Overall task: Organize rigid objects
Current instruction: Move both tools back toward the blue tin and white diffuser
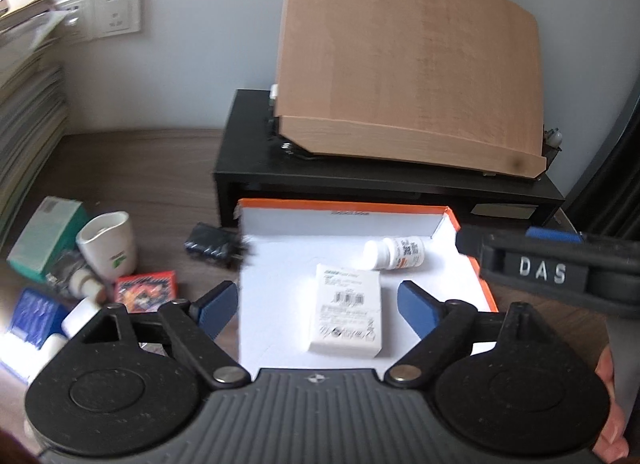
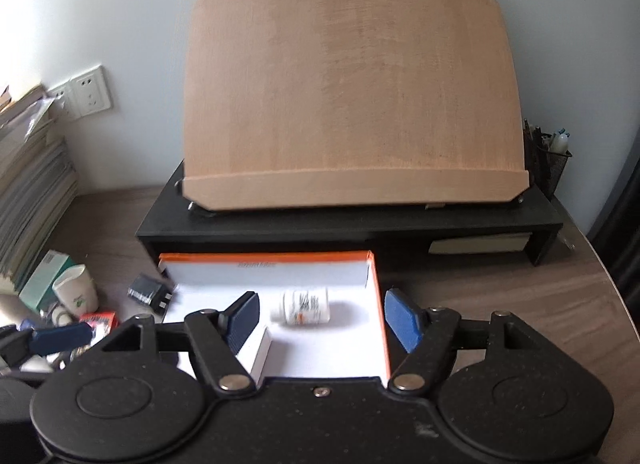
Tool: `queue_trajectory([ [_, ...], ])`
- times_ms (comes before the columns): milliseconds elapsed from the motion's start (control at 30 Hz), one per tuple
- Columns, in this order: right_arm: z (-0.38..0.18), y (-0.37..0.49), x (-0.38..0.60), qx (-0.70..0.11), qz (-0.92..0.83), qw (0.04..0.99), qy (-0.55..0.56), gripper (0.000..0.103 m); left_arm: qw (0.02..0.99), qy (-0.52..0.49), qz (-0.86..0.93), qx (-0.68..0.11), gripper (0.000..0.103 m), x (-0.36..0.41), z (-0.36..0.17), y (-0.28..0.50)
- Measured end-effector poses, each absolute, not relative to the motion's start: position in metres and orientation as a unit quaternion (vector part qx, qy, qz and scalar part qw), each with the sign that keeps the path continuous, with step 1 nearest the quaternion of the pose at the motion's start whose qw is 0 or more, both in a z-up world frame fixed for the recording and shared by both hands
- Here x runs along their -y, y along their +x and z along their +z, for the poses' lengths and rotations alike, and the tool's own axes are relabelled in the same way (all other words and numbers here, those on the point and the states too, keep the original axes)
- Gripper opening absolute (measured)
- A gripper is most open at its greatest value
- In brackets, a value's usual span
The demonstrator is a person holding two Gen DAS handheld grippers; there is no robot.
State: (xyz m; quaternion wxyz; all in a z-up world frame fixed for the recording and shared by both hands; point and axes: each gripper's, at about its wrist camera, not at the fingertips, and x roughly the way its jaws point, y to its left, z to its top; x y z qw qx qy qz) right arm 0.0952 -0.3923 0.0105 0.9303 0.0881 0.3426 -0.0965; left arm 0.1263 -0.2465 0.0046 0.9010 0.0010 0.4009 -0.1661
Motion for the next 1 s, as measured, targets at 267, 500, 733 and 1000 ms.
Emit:
queue_trajectory([
  [267,0.008,0.066,0.348,-0.354,-0.067,0.927,0.102,0.085,0.902,-0.024,-0.138,-0.409,0.092,0.189,0.008,0.089],
  [500,-0.003,0.051,0.285,-0.382,-0.015,0.92,0.086,0.085,0.904,-0.038,-0.097,-0.415,0.092,0.126,0.002,0.063],
  [733,-0.011,0.048,0.225,-0.397,0.043,0.915,0.06,0.085,0.905,-0.063,-0.044,-0.418,0.092,0.069,-0.008,0.055],
  [1000,-0.018,0.06,0.189,-0.408,0.067,0.909,0.054,0.085,0.909,-0.067,-0.003,-0.411,0.093,0.02,-0.017,0.068],
])
